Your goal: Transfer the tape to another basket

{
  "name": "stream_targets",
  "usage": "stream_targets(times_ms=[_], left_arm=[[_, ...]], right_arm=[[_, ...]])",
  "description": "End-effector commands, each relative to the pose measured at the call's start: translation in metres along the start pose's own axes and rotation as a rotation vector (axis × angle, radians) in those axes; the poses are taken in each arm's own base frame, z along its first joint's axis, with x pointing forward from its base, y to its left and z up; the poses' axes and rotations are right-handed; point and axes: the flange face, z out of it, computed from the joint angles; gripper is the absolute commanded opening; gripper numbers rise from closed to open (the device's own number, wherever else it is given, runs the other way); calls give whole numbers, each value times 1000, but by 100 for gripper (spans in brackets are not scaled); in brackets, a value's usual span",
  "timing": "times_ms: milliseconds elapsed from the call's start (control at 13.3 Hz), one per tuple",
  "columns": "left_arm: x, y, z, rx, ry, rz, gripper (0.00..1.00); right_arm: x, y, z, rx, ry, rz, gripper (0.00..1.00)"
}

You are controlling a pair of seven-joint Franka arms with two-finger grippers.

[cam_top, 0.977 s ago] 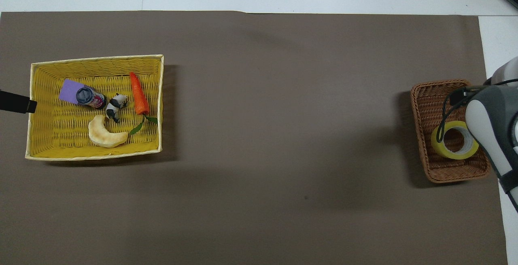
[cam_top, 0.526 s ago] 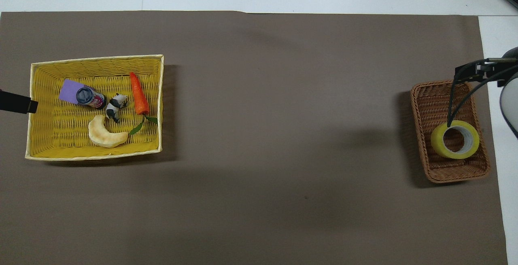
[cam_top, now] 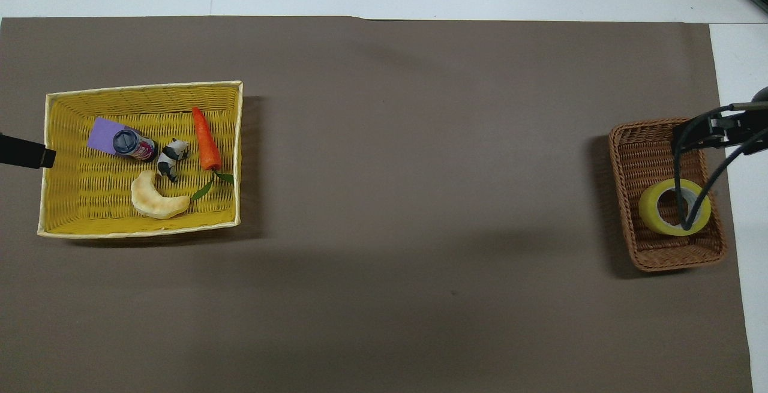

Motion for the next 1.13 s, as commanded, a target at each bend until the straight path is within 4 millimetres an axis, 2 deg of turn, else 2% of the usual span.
stream_targets(times_ms=[0,225,601,1052], left_arm=[[-5,0,-4,-10,-3,-3,100],[-5,0,-4,-10,-3,-3,100],[-5,0,-4,-10,-3,-3,100],[-5,0,-4,-9,-3,-3,100]], right_arm=[[-20,2,-28,33,18,-29,100],[-29,6,-26,54,40,-31,100],[-25,7,-29,51,78,-22,100],[-40,4,-20,51,23,-30,100]])
